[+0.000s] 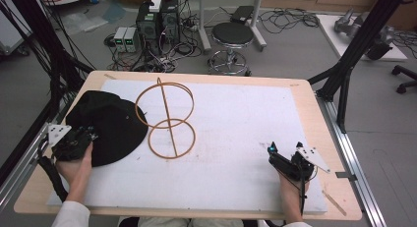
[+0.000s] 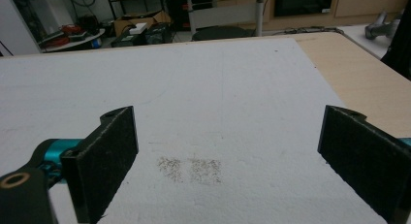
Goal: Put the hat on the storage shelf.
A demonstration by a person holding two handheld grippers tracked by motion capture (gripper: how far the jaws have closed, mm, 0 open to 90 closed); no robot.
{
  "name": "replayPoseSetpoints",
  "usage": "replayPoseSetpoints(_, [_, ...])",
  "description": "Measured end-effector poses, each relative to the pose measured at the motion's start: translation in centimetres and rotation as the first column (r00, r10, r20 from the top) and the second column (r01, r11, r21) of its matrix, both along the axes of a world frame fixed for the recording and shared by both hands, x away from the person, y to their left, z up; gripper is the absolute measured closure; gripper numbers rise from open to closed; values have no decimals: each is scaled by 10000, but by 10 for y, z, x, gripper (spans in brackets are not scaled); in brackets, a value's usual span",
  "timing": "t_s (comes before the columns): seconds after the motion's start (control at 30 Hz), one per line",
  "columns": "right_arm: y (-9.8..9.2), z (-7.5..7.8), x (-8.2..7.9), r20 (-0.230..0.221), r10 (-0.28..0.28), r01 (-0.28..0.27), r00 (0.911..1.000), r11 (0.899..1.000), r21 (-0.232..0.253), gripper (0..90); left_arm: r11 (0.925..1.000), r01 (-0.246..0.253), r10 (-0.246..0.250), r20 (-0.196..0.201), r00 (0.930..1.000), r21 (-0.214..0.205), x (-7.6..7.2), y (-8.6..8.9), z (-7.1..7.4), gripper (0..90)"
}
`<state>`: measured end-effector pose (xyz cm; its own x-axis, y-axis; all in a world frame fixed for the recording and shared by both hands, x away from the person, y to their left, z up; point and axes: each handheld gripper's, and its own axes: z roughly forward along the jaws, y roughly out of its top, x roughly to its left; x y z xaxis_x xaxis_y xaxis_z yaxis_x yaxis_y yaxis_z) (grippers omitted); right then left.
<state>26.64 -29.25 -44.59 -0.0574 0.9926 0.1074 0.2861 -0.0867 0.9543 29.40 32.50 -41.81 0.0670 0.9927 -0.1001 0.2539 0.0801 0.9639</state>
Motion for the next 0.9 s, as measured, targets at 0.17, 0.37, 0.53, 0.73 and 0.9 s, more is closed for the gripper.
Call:
replayPoseSetpoints(0.17, [0,0,0,-14,0,0,10000,10000,65,64,10000,-61,60,182,9998,46,-3,2,3,861])
replayPoseSetpoints(0.37, [0,0,0,-4,24,-24,10000,10000,47,64,9992,43,-60,432,9990,400,-7,-2,10,861])
replayPoseSetpoints(0.53, [0,0,0,1,54,-54,10000,10000,70,64,9983,75,-116,702,9975,580,-10,-7,17,861])
replayPoseSetpoints(0.73, [0,0,0,-10,56,-55,10000,10000,57,64,9981,-53,-30,1337,9910,616,-18,-13,35,860])
replayPoseSetpoints(0.9, [0,0,0,-29,75,-74,10000,9999,94,64,9978,-133,-4,2063,9785,652,-28,-17,54,860])
